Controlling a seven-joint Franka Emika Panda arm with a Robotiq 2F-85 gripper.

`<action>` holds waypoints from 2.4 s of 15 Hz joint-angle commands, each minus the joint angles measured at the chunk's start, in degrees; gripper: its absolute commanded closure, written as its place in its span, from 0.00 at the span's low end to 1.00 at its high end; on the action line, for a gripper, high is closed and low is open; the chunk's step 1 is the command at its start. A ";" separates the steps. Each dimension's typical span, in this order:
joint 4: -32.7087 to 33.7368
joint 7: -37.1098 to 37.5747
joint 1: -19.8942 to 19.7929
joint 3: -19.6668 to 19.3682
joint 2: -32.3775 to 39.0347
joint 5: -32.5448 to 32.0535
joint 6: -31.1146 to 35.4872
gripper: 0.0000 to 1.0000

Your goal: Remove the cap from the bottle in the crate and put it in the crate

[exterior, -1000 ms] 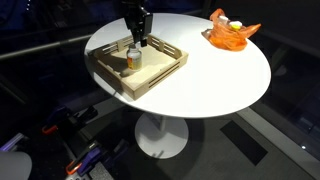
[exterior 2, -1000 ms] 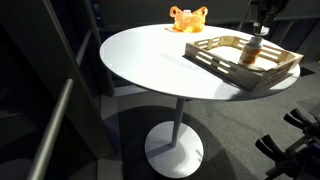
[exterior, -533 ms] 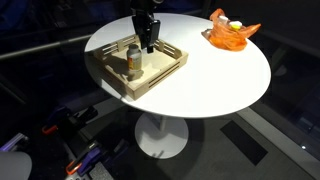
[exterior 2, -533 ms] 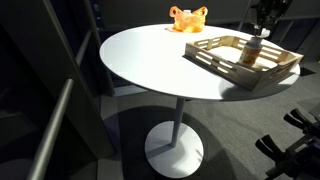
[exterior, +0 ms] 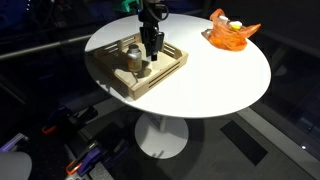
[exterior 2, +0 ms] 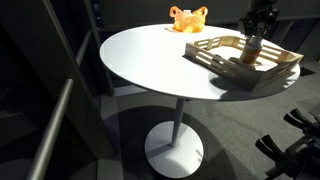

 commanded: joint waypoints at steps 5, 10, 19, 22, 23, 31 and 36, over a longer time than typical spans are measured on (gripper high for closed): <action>6.75 2.13 2.08 -1.38 6.41 0.18 -1.06 0.81; 7.12 2.10 2.95 -2.05 6.61 0.15 -1.37 0.16; 6.64 -7.02 1.49 -0.80 1.13 4.29 -5.12 0.00; 6.69 -12.66 0.98 -0.61 -2.00 6.52 -8.09 0.00; 6.72 -14.60 0.79 -0.58 -3.24 7.08 -9.19 0.00; 8.98 -23.22 -0.70 -0.97 -11.75 9.05 -18.59 0.00; 9.82 -23.90 -1.00 -0.87 -14.42 8.80 -21.30 0.00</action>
